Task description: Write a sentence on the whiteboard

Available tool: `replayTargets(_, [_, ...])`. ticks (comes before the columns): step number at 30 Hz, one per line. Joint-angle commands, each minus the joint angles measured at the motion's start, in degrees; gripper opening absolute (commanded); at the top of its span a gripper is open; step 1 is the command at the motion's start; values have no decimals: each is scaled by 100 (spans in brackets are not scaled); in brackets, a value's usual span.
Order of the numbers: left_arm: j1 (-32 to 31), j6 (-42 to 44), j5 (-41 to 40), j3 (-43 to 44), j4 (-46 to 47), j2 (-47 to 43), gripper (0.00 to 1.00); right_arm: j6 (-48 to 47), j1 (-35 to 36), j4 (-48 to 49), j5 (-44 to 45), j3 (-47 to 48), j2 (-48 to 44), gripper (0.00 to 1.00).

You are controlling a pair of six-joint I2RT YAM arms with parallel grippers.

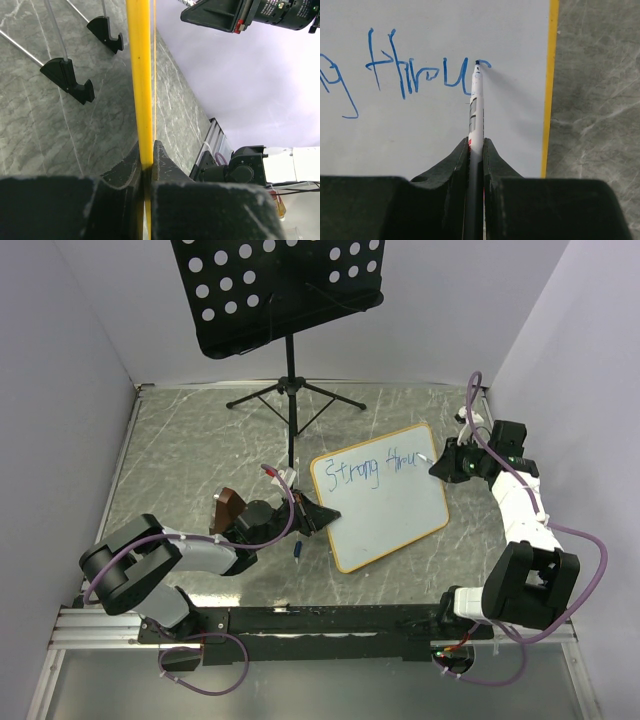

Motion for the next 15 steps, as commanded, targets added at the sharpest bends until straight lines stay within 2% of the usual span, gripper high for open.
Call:
replayTargets(1, [-47,304,262,214,545,-39,1,-284,-6,-107,-168,26,-71,0])
replayTargets(15, [-39,278,218,135,536,-110,1,-452,-103,-204,166,-274,-308,0])
